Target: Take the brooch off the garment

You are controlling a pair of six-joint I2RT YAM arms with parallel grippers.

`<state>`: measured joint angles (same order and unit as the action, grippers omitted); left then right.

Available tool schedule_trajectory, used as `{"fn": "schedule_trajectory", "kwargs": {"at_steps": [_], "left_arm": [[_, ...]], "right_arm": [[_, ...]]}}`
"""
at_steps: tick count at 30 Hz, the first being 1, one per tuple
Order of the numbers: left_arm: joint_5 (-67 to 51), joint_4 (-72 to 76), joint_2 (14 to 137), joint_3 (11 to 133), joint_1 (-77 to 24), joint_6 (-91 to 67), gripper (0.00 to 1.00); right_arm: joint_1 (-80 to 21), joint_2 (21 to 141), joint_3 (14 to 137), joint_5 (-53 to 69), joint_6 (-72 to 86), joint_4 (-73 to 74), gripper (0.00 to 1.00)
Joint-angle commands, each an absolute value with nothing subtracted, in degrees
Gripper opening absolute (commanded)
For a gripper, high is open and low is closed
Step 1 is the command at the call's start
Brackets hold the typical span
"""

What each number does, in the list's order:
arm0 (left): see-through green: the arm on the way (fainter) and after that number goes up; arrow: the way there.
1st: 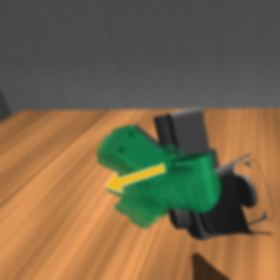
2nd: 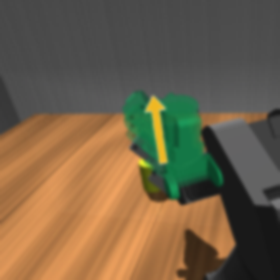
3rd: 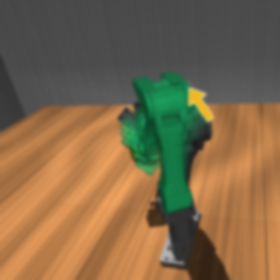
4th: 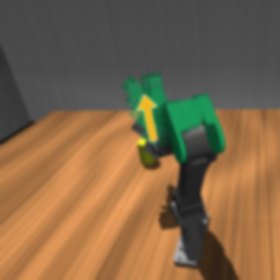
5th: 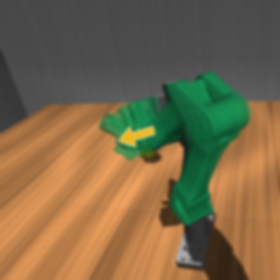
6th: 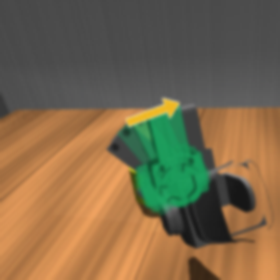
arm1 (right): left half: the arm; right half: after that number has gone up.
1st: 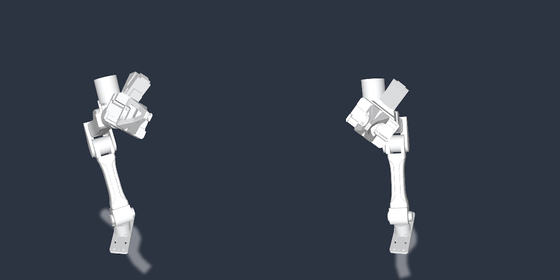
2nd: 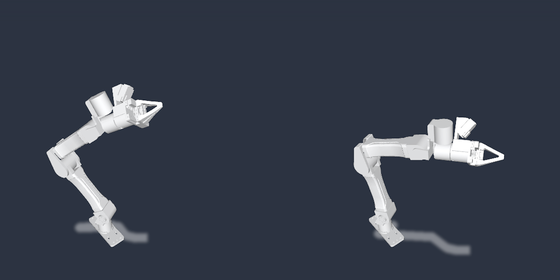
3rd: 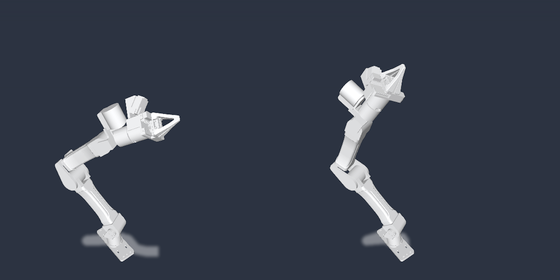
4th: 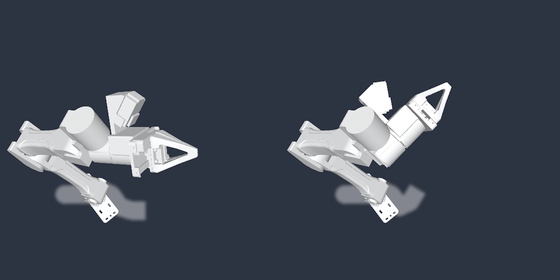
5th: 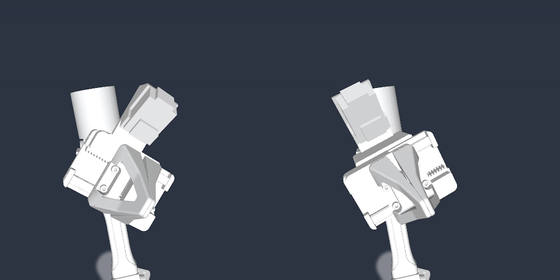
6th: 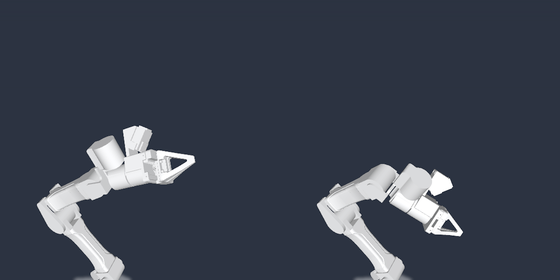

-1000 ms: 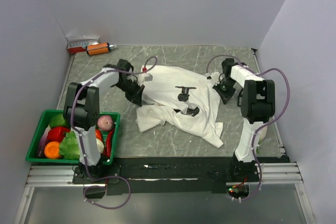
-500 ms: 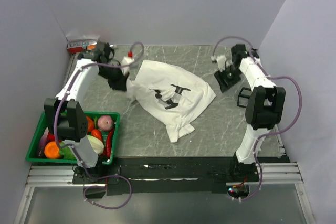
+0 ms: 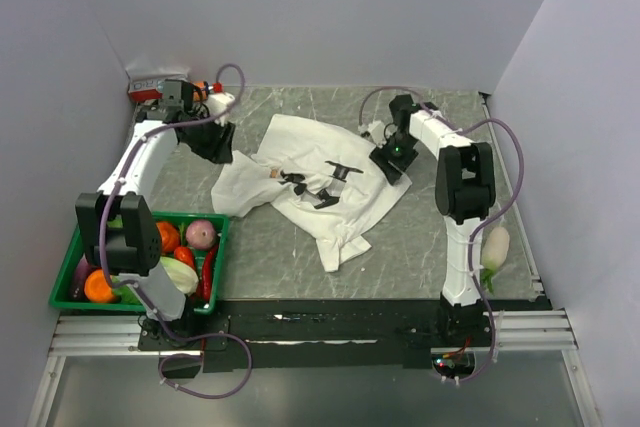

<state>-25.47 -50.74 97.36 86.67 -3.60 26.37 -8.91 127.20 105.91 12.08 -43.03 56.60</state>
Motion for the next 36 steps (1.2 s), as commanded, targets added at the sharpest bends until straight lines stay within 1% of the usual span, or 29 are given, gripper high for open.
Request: {"fn": "schedule_trajectory", "kwargs": {"at_steps": [1, 2, 3, 5, 6, 9, 12, 14, 15, 17, 18, 19, 21, 22, 24, 25, 26, 27, 28, 30, 31, 33, 35, 36], "left_arm": [[-20.05, -38.24, 100.27, 89.03, -1.76, 10.39, 0.55], [-19.52, -37.62, 101.24, 89.56, -1.76, 9.59, 0.55], [-18.90, -37.10, 102.29, 90.08, -1.76, 8.97, 0.55], [-18.28, -38.57, 106.24, 92.53, -1.76, 8.26, 0.55], [-18.11, -38.84, 107.65, 93.16, -1.67, 7.83, 0.54], [-18.89, -36.93, 112.31, 93.87, -1.23, 6.33, 0.55], [-17.85, -35.33, 115.21, 95.53, -1.06, 4.58, 0.55], [-19.50, -36.56, 118.99, 98.68, -0.79, 3.26, 0.54], [-20.29, -36.48, 120.92, 99.40, -0.79, 2.64, 0.55], [-21.53, -35.16, 122.25, 100.37, -0.79, 1.23, 0.54], [-22.14, -34.72, 123.04, 100.72, -0.88, 0.88, 0.54], [-23.02, -34.63, 124.61, 101.42, -0.88, 0.62, 0.54], [-26.08, -34.63, 126.99, 104.23, -0.97, 0.53, 0.55], [-26.54, -34.54, 127.70, 105.80, -1.14, 0.35, 0.55], [-27.06, -34.63, 129.45, 107.22, -1.41, 0.35, 0.54], [-27.68, -34.89, 129.81, 107.92, -1.75, 0.87, 0.54], [-28.47, -35.15, 130.16, 108.02, -1.84, 1.23, 0.54], [-29.00, -35.50, 130.51, 107.93, -1.93, 1.40, 0.52], [-29.44, -35.77, 130.69, 107.41, -2.02, 1.49, 0.49], [-30.06, -36.30, 130.00, 106.27, -2.02, 2.02, 0.42], [-30.67, -36.39, 129.56, 104.69, -2.02, 2.54, 0.40], [-30.94, -36.47, 127.98, 103.10, -2.02, 3.07, 0.34], [-31.37, -37.00, 126.75, 100.82, -1.93, 3.78, 0.29], [-31.46, -37.09, 125.52, 100.11, -1.93, 4.04, 0.24]], "right_arm": [[-8.26, 124.72, 101.17, 4.84, -43.42, 53.35, 0.60], [-7.83, 124.54, 99.77, 3.79, -43.16, 53.26, 0.54], [-7.47, 124.37, 98.89, 3.69, -42.98, 53.44, 0.38], [-7.12, 123.14, 95.56, 3.78, -42.63, 54.58, 0.24], [-6.42, 122.26, 93.97, 4.04, -42.28, 55.02, 0.15], [-5.71, 116.65, 85.10, 4.66, -41.22, 56.60, 0.07], [-5.80, 108.91, 73.86, 5.18, -41.39, 58.27, 0.06], [-5.80, 104.70, 67.19, 5.10, -41.92, 60.28, 0.08], [-5.71, 103.63, 65.67, 4.49, -42.18, 61.95, 0.14], [-4.75, 100.66, 63.99, 4.65, -42.54, 62.40, 0.19], [-4.14, 99.94, 65.12, 5.88, -43.67, 64.06, 0.27], [-3.61, 99.41, 67.22, 9.63, -44.29, 64.86, 0.34], [-2.29, 99.58, 76.43, 14.74, -45.35, 65.91, 0.47], [-2.11, 101.32, 83.43, 18.16, -45.44, 65.83, 0.50], [-2.20, 104.83, 90.84, 18.89, -43.70, 64.61, 0.55], [-2.20, 110.07, 99.67, 18.98, -42.90, 63.99, 0.56], [-2.37, 113.17, 104.71, 18.90, -41.93, 63.90, 0.56], [-2.29, 116.42, 109.81, 18.81, -39.66, 63.90, 0.56], [-2.29, 122.81, 119.87, 18.37, -38.59, 64.16, 0.56], [-2.81, 129.17, 129.59, 17.06, -37.10, 64.77, 0.57], [-3.16, 134.16, 136.77, 16.62, -37.26, 64.60, 0.57], [-3.95, 137.10, 139.56, 14.43, -39.01, 60.66, 0.59], [-5.45, 137.20, 135.20, 12.84, -39.90, 54.88, 0.63], [-5.97, 136.68, 132.74, 12.22, -40.34, 48.93, 0.66]]}}
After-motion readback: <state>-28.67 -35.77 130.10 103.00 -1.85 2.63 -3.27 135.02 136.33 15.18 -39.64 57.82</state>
